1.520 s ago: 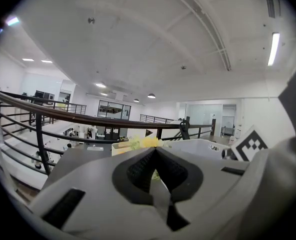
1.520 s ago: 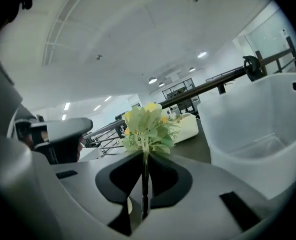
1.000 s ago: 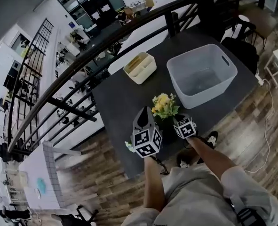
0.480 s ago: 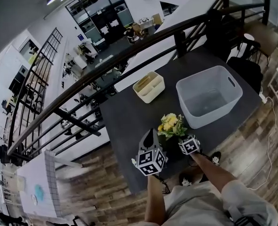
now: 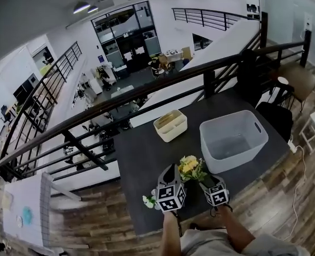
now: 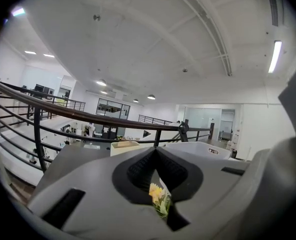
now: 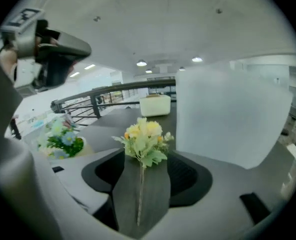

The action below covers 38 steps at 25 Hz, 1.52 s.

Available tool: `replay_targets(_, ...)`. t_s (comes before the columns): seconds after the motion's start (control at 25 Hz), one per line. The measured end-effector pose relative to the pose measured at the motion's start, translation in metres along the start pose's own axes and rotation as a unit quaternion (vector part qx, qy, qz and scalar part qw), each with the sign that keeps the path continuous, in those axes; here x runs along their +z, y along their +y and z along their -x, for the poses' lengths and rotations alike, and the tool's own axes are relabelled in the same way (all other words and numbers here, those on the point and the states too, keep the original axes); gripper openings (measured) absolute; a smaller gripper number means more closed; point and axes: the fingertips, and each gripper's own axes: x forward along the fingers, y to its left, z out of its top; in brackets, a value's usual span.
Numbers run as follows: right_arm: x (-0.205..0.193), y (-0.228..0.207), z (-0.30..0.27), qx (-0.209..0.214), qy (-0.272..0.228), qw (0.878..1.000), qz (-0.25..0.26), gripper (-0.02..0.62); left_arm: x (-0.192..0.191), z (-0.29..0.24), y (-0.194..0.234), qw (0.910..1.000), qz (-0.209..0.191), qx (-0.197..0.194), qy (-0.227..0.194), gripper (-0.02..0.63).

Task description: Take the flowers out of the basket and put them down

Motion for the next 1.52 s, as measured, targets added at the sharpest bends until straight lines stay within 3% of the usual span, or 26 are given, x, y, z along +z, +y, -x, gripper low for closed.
replay_targets(0.12, 0.020, -0.009, 0.033, 0.023, -0.038, 0.997, 0.055, 0.290, 0.001, 0.006, -0.008, 0.9999, 0.004, 0.009, -0.010, 0.015)
replay_targets(0.28, 0.044, -0.018, 0.067, 0.062, -0.104, 0.993, -0.013, 0.288, -0.013, 0.020, -0.026, 0.9999, 0.003, 0.014, 0.003, 0.015)
replay_targets(0.4, 0.051, -0.008, 0.087, 0.078, -0.137, 0.987, -0.034, 0.287, -0.026, 0.035, -0.039, 0.9997, -0.012, 0.013, 0.019, 0.015)
replay_targets(0.6, 0.039, 0.011, 0.115, 0.089, -0.160, 0.982, -0.042, 0.284, -0.050, 0.065, -0.062, 0.9987, -0.028, 0.015, 0.039, 0.015)
replay_targets(0.76, 0.029, 0.043, 0.135, 0.082, -0.183, 0.980, 0.011, 0.282, -0.065, 0.097, -0.069, 0.9988, -0.013, 0.033, 0.034, 0.015)
replay_targets(1.04, 0.000, 0.077, 0.169, 0.094, -0.181, 0.979, 0.004, 0.210, -0.091, 0.143, -0.084, 0.9980, 0.000, 0.045, 0.045, 0.015)
replay_targets(1.24, -0.035, 0.073, 0.196, 0.077, -0.171, 0.982, -0.016, 0.153, -0.117, 0.174, -0.096, 0.9969, 0.008, 0.052, 0.059, 0.015)
replay_targets(1.52, -0.074, 0.062, 0.233, 0.055, -0.163, 0.984, -0.050, 0.096, -0.140, 0.204, -0.129, 0.9965, -0.013, 0.049, 0.067, 0.015)
